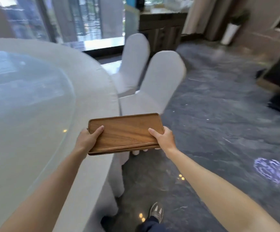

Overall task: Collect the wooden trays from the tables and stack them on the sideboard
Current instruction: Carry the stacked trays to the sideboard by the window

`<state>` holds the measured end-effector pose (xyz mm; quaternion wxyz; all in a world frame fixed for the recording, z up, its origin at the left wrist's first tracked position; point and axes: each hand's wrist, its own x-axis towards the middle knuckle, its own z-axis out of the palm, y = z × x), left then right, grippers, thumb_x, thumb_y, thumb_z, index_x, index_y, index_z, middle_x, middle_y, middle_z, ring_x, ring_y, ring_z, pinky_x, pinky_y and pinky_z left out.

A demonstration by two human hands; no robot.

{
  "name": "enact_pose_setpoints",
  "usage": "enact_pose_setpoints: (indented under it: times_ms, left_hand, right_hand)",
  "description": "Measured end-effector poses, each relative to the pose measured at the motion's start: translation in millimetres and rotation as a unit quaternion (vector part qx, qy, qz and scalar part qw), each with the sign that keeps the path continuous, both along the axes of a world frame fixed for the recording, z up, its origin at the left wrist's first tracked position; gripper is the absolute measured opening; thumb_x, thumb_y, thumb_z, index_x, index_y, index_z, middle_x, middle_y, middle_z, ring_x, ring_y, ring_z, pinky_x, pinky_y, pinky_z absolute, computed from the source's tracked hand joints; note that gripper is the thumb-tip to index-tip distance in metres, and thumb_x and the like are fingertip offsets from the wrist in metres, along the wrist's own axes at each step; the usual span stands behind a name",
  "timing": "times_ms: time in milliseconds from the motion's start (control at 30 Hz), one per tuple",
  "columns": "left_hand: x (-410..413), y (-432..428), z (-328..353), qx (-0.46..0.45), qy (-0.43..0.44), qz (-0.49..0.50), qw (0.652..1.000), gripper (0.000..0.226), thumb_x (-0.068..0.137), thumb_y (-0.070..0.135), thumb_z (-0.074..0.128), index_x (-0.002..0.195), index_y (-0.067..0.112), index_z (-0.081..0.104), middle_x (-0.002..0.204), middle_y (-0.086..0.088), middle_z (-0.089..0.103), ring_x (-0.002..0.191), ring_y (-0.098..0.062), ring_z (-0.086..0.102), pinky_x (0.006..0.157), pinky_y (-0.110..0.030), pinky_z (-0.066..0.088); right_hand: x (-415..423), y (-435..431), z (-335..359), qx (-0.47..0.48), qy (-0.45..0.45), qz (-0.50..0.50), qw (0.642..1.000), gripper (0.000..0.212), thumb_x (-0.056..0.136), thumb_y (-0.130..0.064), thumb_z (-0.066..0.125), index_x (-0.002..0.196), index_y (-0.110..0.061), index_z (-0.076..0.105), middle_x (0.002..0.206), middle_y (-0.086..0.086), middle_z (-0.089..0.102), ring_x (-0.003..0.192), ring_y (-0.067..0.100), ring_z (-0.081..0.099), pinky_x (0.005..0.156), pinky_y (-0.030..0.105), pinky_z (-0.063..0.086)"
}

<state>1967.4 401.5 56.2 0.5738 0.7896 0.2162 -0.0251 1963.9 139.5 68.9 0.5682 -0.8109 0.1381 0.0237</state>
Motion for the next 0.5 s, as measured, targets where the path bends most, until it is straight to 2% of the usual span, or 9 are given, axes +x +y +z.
enact_pose_setpoints:
  times_ms: [67,133,200,267,367,433,500]
  left_hand:
    - [40.4,-41.0,12.1,0.009,-0.006,-0.045,0.999,0.054,0.077,0.047,0.065,0.101,-0.002,0.062,0.094,-0.014,0.064,0.093,-0.034,0.063,0.071,-0.035,0.045]
    - [79.0,-83.0,23.1,0.013,-0.019,-0.086,0.996,0.052,0.077,0.047,0.065,0.098,-0.001,0.063,0.095,-0.016,0.065,0.090,-0.033,0.063,0.074,-0.037,0.047]
    - [115.1,-125.5,30.2,0.024,-0.033,-0.119,0.992,0.048,0.078,0.047,0.065,0.097,0.002,0.065,0.096,-0.015,0.067,0.089,-0.032,0.064,0.080,-0.039,0.050]
    - [149.4,-168.0,35.7,0.035,-0.040,-0.140,0.989,0.050,0.078,0.049,0.064,0.099,0.004,0.064,0.098,-0.015,0.068,0.091,-0.032,0.064,0.086,-0.042,0.051]
    - [196.8,-230.3,43.5,0.048,-0.044,-0.162,0.985,0.050,0.078,0.051,0.062,0.097,0.005,0.063,0.098,-0.016,0.068,0.082,-0.027,0.063,0.076,-0.037,0.051]
    - [226.5,-267.8,50.8,0.040,-0.048,-0.178,0.982,0.050,0.078,0.051,0.062,0.096,0.004,0.063,0.098,-0.017,0.068,0.082,-0.027,0.063,0.075,-0.037,0.052]
    - [255.8,-301.3,58.3,0.028,-0.050,-0.188,0.980,0.055,0.078,0.051,0.063,0.104,0.003,0.061,0.102,-0.018,0.067,0.090,-0.031,0.065,0.087,-0.044,0.053]
  right_hand:
    - [16.2,-40.0,8.9,0.004,-0.015,-0.042,0.999,0.036,0.079,-0.039,0.067,0.102,-0.014,0.060,0.090,-0.004,0.062,0.081,0.012,0.058,0.063,0.017,0.045]
    - [35.1,-79.2,14.5,0.008,-0.023,-0.076,0.997,0.027,0.079,-0.039,0.067,0.094,-0.018,0.058,0.086,-0.007,0.061,0.077,0.009,0.057,0.060,0.015,0.042]
    - [56.5,-118.6,17.3,0.013,-0.029,-0.106,0.994,0.025,0.078,-0.038,0.068,0.090,-0.019,0.058,0.084,-0.007,0.062,0.080,0.013,0.060,0.065,0.021,0.046]
    - [79.6,-156.4,20.3,0.014,-0.037,-0.128,0.991,0.031,0.079,-0.037,0.068,0.097,-0.015,0.060,0.094,-0.001,0.066,0.091,0.019,0.061,0.079,0.030,0.050]
    - [114.3,-212.3,26.4,0.022,-0.058,-0.157,0.986,0.041,0.077,-0.035,0.069,0.110,-0.012,0.057,0.105,0.002,0.065,0.099,0.021,0.061,0.092,0.038,0.049]
    - [137.6,-249.1,31.9,0.022,-0.073,-0.177,0.981,0.030,0.076,-0.032,0.071,0.099,-0.019,0.058,0.094,-0.003,0.065,0.094,0.019,0.061,0.089,0.036,0.050]
    - [161.7,-283.2,37.5,0.022,-0.084,-0.189,0.978,0.021,0.076,-0.031,0.072,0.088,-0.025,0.055,0.088,-0.006,0.064,0.086,0.016,0.061,0.082,0.031,0.050]
